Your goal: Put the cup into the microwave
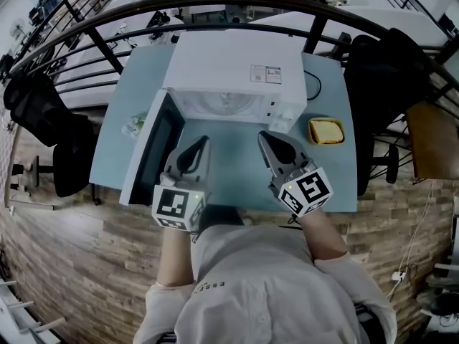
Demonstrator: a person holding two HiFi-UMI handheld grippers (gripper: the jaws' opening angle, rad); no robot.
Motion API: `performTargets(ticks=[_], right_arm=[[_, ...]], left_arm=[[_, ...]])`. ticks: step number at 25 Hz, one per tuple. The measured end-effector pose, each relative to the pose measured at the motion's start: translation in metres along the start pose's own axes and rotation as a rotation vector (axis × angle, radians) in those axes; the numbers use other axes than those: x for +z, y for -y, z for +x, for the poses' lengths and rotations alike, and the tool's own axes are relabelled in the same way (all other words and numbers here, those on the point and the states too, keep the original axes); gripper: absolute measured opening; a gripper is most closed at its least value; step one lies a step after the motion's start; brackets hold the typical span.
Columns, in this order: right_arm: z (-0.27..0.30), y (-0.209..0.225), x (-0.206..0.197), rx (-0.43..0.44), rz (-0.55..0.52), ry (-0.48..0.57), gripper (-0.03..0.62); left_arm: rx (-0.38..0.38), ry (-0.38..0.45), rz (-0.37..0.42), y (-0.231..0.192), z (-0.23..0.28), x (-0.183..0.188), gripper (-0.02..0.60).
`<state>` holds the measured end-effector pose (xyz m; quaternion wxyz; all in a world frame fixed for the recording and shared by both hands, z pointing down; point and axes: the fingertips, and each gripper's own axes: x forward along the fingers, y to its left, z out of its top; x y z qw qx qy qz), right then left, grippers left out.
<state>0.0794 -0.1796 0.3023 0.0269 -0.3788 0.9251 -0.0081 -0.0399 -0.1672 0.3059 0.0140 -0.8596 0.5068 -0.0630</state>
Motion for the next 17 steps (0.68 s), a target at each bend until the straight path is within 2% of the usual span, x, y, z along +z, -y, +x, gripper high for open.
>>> performTargets(ticks=[17], right_arm=[[-0.006, -0.004, -0.014, 0.000, -0.027, -0.028, 0.015]], left_arm=[[0.022, -0.019, -0.013, 0.011, -0.008, -0.008, 0.003]])
